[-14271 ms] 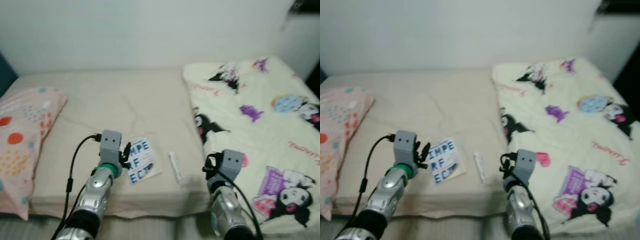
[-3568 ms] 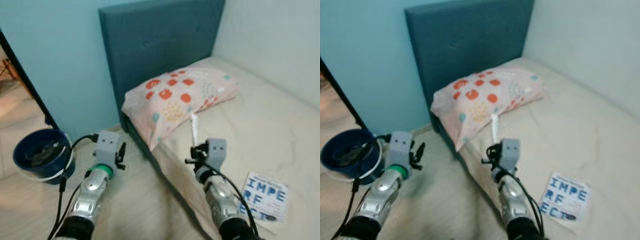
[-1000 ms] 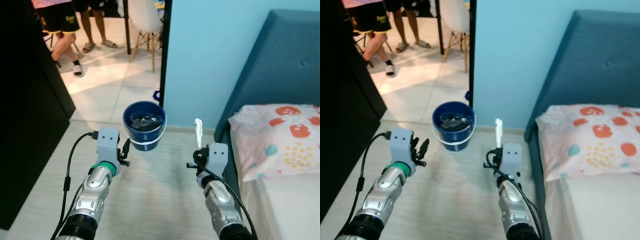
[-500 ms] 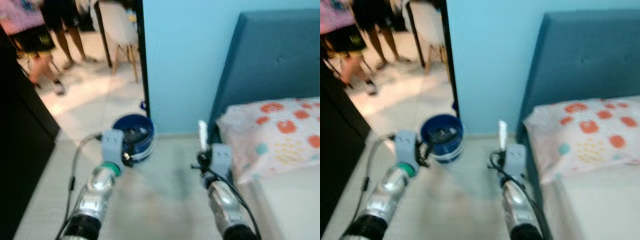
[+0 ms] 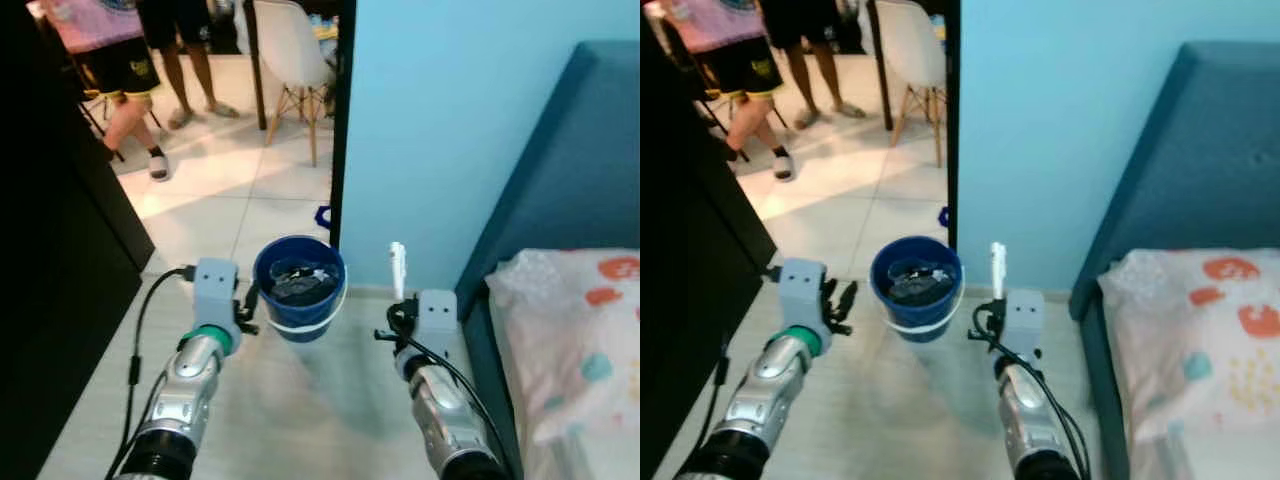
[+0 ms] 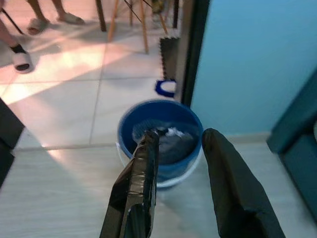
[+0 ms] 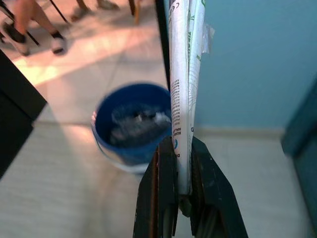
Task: Clean up the room
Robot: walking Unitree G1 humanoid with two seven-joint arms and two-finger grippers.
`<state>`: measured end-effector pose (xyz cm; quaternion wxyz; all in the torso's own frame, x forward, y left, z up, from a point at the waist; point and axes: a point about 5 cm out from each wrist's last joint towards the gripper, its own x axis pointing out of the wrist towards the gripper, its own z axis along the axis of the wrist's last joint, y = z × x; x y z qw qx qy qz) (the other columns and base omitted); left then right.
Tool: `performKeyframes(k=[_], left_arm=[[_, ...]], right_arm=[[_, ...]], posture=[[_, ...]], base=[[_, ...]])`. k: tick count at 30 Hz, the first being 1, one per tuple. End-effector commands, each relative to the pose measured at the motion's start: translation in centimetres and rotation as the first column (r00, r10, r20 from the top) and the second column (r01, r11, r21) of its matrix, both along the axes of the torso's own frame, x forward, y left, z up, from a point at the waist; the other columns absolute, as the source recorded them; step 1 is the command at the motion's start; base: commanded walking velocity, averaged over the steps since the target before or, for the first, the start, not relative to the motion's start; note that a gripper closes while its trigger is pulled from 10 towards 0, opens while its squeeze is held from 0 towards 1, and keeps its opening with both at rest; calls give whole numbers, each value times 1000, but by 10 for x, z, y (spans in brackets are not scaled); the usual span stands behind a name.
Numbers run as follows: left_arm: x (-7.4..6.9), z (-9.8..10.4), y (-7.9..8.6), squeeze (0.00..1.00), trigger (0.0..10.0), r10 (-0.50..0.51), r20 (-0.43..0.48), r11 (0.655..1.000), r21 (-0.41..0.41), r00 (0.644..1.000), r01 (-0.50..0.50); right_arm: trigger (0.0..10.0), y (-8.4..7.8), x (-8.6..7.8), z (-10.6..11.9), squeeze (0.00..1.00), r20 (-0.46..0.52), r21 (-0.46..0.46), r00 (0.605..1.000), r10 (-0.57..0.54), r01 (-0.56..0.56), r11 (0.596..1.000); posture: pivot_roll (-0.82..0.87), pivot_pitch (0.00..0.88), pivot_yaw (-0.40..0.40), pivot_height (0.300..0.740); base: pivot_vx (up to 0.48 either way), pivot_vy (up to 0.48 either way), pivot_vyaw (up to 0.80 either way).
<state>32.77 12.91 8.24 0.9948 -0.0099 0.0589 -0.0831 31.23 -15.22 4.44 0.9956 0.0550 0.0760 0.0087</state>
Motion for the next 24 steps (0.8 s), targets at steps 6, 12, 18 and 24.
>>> performKeyframes(k=[6,12,18,24], left_arm=[[-4,-9,9,0,10000,29,-36,1000,4,999,-29],[-4,-9,9,0,10000,29,-35,1000,3,999,-29],[-3,-8,10,0,10000,29,-35,1000,5,999,-28],[-3,-8,10,0,10000,31,-34,1000,5,999,-31]], right_arm=[[10000,9,-4,-6,0,-21,1,999,29,-29,1000],[10000,10,-4,-6,0,-21,-5,999,36,-36,999],[10000,7,-3,-6,0,-21,20,1000,11,-10,1000],[10000,5,-3,-6,0,-24,23,1000,8,-7,1000]], posture=[[43,0,115,740],[43,0,116,740],[45,0,115,740],[45,0,112,740]], base=[[355,0,0],[355,0,0],[354,0,0],[351,0,0]])
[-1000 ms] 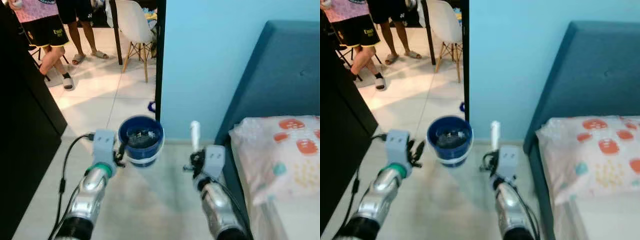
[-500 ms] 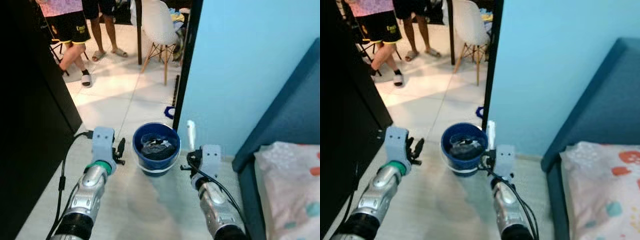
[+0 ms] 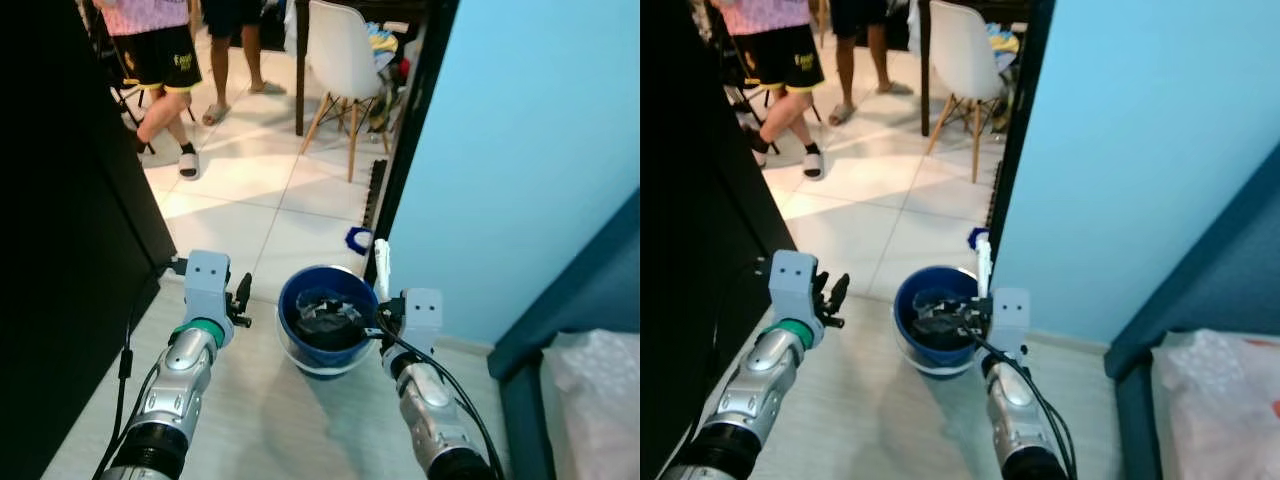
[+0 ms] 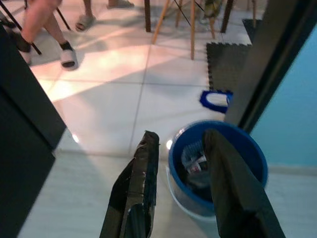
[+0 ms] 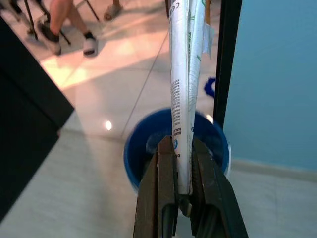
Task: Clean up the room
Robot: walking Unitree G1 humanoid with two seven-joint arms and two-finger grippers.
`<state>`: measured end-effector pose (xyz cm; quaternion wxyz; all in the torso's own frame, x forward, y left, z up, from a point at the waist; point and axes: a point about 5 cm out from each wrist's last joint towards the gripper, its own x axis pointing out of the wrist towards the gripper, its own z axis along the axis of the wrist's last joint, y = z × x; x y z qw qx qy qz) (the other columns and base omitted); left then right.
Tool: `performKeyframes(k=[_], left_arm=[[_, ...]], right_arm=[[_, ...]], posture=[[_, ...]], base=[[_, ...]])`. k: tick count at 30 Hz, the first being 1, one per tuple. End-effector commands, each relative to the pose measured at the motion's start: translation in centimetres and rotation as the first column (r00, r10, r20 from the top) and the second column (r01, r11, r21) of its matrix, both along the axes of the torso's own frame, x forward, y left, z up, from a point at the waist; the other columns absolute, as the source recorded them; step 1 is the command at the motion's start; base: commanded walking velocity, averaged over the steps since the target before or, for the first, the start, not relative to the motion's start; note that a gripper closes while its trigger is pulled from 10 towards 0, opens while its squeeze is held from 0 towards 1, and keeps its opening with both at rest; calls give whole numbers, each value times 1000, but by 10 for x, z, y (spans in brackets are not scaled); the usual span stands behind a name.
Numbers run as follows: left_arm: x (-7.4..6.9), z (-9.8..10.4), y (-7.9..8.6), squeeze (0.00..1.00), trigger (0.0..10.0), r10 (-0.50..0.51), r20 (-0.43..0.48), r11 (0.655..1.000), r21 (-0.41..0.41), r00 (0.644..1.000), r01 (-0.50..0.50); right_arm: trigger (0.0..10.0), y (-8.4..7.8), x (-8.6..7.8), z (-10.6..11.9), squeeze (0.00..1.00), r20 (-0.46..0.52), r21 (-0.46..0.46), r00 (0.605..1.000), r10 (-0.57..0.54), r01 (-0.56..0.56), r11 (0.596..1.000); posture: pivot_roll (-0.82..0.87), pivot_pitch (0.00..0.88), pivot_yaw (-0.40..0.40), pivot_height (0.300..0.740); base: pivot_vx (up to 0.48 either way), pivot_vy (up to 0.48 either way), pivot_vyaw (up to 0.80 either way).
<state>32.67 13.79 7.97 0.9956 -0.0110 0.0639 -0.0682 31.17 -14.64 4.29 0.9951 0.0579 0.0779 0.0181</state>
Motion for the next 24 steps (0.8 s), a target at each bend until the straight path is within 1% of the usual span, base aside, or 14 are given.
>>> performKeyframes(k=[1,24], left_arm=[[-2,-5,1,0,10000,2,-24,1000,2,1000,-2],[-4,-7,3,0,10000,14,-24,1000,-2,1000,-14]], right_arm=[[10000,0,-2,-4,0,-22,15,1000,-10,10,1000],[10000,0,0,-4,0,-32,24,999,-14,15,1000]], posture=[[45,0,111,740],[48,0,100,740]], base=[[349,0,0],[341,0,0]])
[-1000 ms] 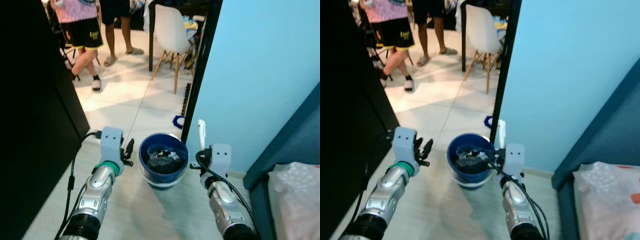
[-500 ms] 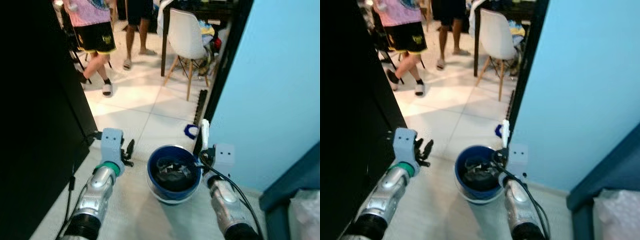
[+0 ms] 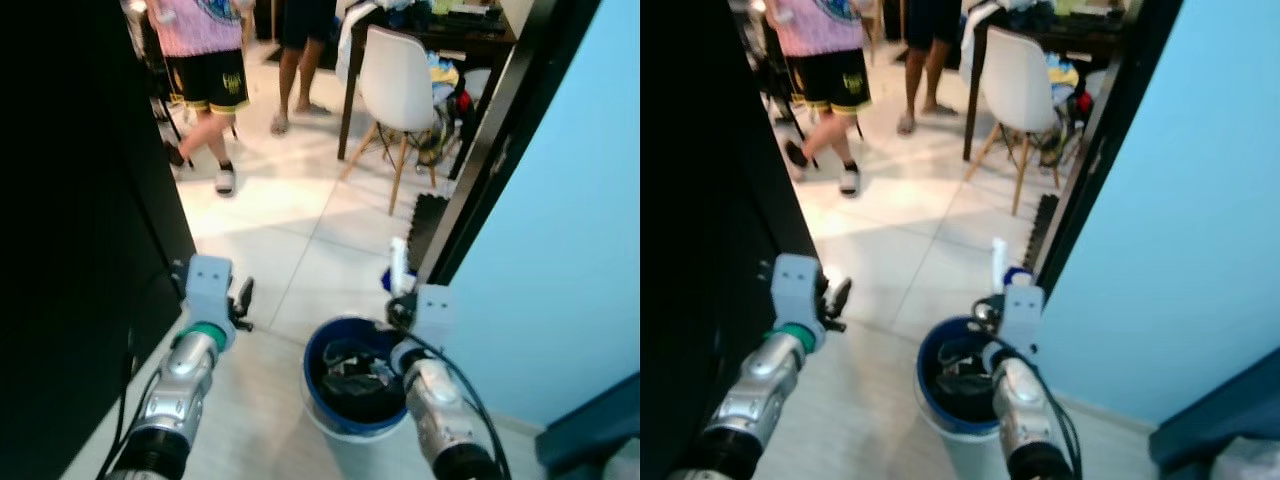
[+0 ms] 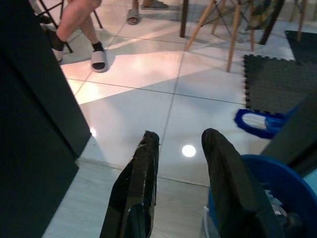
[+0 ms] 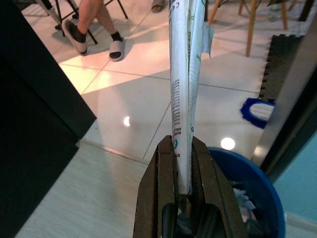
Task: Clean up the room
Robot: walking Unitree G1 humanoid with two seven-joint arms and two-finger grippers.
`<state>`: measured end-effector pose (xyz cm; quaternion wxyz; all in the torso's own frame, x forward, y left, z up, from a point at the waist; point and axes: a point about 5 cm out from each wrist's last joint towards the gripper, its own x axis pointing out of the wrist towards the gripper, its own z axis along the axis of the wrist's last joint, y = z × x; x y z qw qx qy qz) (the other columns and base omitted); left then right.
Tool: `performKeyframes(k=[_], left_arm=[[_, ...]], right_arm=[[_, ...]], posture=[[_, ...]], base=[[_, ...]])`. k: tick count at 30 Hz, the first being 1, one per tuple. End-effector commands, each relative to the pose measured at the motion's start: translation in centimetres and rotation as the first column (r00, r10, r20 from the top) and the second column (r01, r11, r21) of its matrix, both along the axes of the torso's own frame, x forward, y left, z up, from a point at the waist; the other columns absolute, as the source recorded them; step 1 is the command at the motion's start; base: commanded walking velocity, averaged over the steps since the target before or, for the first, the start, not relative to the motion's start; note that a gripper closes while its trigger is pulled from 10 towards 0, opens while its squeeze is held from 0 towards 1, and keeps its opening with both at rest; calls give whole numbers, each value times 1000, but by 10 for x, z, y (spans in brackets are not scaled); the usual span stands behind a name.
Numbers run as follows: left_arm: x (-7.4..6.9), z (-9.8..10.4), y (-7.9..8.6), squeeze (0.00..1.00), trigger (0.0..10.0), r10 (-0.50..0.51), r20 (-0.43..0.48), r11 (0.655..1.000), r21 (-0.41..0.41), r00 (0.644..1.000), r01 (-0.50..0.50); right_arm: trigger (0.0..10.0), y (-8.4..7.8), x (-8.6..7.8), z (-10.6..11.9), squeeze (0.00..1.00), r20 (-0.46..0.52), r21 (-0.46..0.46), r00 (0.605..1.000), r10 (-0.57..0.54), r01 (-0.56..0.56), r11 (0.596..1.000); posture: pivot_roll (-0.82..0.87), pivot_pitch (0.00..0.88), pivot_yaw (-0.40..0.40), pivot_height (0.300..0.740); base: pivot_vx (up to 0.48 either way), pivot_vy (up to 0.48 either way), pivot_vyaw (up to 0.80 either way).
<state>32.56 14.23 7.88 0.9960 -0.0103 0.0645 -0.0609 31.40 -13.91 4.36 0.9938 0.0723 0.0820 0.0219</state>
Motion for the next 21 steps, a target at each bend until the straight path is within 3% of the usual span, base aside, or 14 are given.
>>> performKeyframes(k=[1,13,21], left_arm=[[-3,-6,-1,0,10000,0,-23,1000,-5,1000,0],[-3,-9,-1,0,10000,5,-41,1000,31,999,-3],[-4,-8,-1,0,10000,-20,-36,997,71,999,23]], right_arm=[[10000,-7,-3,-5,0,-24,-6,1000,-20,20,1000],[10000,-11,-1,-8,0,-54,-13,997,-49,48,999],[10000,-18,10,-1,0,-68,-19,993,-94,93,995]], posture=[[48,0,100,740],[49,0,108,740],[60,38,107,740]], base=[[322,0,0],[53,0,0],[0,0,0]])
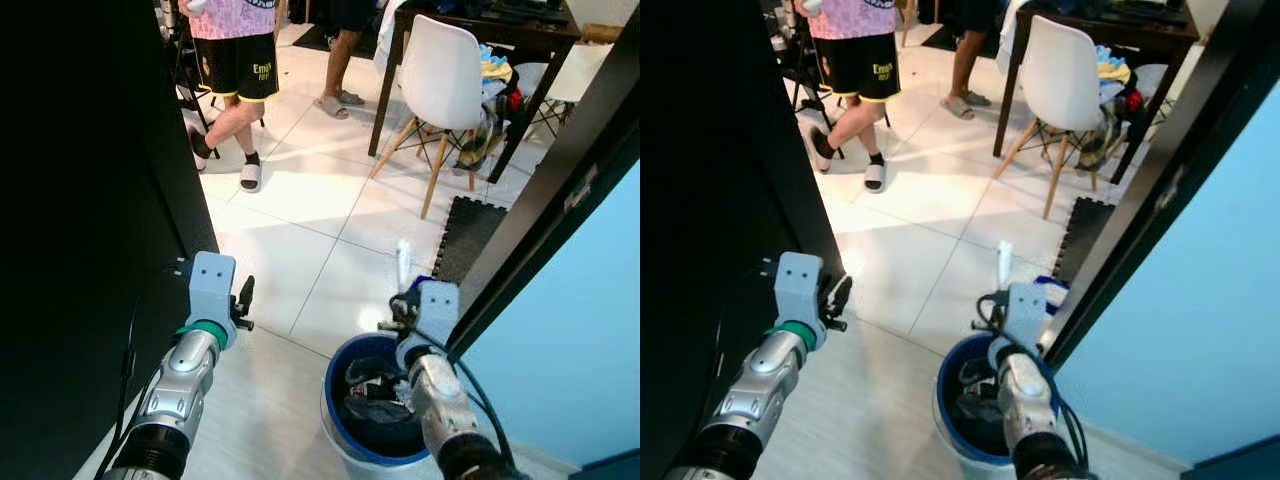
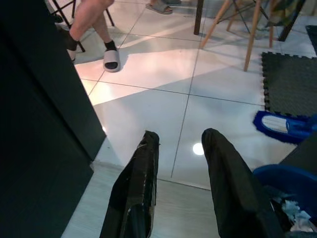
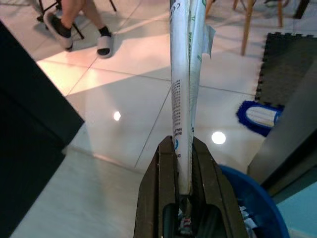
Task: Clean up the room
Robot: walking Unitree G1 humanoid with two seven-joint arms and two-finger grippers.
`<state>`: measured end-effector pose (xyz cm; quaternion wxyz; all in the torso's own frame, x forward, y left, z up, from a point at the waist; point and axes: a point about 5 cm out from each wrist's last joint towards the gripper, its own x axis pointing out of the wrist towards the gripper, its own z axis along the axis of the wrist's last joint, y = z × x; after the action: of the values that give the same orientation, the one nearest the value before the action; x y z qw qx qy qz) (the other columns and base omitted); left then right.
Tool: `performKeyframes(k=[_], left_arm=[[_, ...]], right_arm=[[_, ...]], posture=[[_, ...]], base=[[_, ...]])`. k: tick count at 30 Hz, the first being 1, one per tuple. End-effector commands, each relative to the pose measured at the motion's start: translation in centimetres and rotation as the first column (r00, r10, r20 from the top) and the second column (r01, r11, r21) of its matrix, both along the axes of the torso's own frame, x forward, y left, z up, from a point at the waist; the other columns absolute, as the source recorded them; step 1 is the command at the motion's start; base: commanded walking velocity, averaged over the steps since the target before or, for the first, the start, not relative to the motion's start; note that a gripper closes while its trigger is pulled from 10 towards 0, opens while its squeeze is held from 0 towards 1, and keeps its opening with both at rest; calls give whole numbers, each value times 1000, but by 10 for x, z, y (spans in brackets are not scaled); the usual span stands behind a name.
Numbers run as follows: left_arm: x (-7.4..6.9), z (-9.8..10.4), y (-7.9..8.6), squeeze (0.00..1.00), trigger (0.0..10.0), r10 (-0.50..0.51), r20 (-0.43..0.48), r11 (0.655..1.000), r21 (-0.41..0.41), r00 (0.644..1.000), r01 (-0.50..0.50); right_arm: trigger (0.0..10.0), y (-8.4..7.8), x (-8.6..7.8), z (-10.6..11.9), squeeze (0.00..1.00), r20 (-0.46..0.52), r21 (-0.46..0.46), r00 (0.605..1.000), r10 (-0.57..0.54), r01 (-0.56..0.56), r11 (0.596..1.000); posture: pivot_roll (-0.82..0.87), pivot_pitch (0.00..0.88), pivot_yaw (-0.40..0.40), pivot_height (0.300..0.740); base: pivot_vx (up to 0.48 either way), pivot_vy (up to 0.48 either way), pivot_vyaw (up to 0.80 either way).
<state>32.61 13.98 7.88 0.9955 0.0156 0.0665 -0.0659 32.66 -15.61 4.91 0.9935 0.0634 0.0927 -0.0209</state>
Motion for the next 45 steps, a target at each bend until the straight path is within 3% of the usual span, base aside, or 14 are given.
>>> performKeyframes(k=[1,7,16,24,25,26,27,30,31,45], left_arm=[[-4,-8,2,0,10000,-7,-35,1000,20,999,8],[-8,-8,3,0,10000,-13,-34,999,29,999,14],[-14,-11,5,0,10000,-8,-38,999,31,999,10],[-13,-9,7,0,10000,0,-35,1000,31,999,1],[-13,-9,7,0,10000,0,-34,1000,31,999,1],[-13,-9,7,0,10000,0,-34,1000,31,999,1],[-13,-8,7,0,10000,-1,-34,999,32,999,2],[-13,-8,7,0,10000,-1,-32,999,32,999,2],[-12,-7,7,0,10000,-1,-31,999,32,1000,2],[-5,-4,5,0,10000,-1,-21,1000,25,1000,2]], right_arm=[[10000,0,-3,-7,0,-41,11,999,-13,13,1000],[10000,2,7,3,0,-25,23,999,-24,25,999],[10000,-13,21,26,0,75,66,986,-147,142,988],[10000,-10,24,30,0,83,65,987,-139,133,989],[10000,-9,24,30,918,91,67,986,-138,132,989],[10000,-9,24,30,918,91,67,986,-138,132,989],[10000,-9,24,31,1000,99,67,985,-140,134,989],[10000,-9,23,31,1000,108,51,983,-148,144,988],[10000,-10,23,31,0,107,44,983,-152,148,988],[10000,-12,13,16,0,60,72,987,-152,147,986]], posture=[[60,38,107,740],[75,92,102,740],[85,104,86,740],[92,102,84,740],[93,101,86,740],[93,101,86,740],[92,100,87,740],[90,97,89,740],[87,93,89,740],[69,46,86,740]], base=[[0,0,0],[0,0,0],[0,0,0],[0,0,0],[0,0,0],[0,0,0],[0,0,0],[0,0,0],[0,0,0],[0,0,0]])
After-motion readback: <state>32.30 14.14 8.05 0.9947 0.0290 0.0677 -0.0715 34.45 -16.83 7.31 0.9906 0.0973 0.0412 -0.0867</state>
